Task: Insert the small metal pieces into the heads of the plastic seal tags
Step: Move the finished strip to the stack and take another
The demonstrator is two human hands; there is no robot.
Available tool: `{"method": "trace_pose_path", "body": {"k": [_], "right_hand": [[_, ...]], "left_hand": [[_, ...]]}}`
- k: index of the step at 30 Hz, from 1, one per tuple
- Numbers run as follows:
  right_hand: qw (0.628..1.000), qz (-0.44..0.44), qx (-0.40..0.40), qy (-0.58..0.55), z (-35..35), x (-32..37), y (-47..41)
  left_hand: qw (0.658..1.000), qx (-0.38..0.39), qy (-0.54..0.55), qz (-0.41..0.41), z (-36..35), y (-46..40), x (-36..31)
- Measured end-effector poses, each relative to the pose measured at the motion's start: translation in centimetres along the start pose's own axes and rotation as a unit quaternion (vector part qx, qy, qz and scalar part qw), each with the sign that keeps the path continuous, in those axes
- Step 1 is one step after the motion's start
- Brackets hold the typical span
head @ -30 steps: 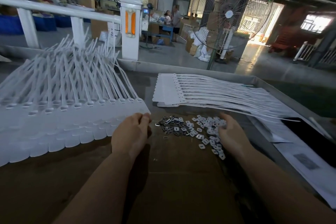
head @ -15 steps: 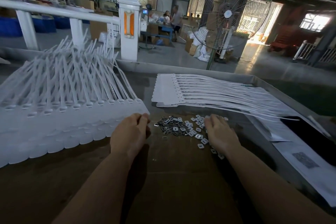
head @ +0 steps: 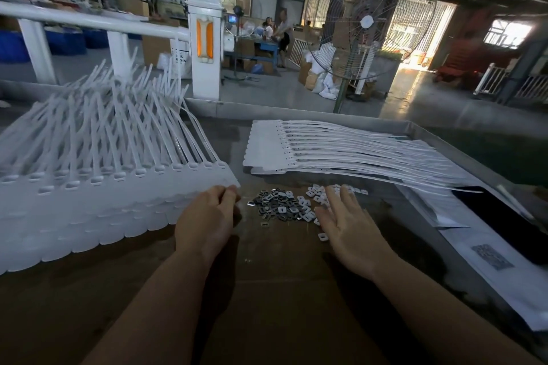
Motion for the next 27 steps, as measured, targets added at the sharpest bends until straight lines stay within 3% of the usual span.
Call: {"method": "trace_pose_path", "body": {"k": [4, 23, 27], "right_hand": [[0.998, -0.015, 0.044, 0.049, -1.8, -0.1, 1.2], [0.996, -0.018, 0.028, 0.081, -2.6, 2.5, -2.9], [0.997, 0.017, -0.017, 0.08, -1.9, 3.9, -2.8]], "left_hand": [[1.0, 0.005, 0.006, 0.01, 0.0, 0.1, 0.0], [1.0, 0.018, 0.024, 0.009, 0.3, 0.5, -0.5], [0.999, 0.02, 0.021, 0.013, 0.4, 0.5, -0.5]]}}
Point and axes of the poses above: each hand's wrist, its own y-axis away from the middle knuckle, its own z-axis out of the back of the hand, x = y × z, the point moved 6 cm from there along -y, towards the middle knuckle, and after that the axes turned 8 degrees about x, right-handed, at the moved point
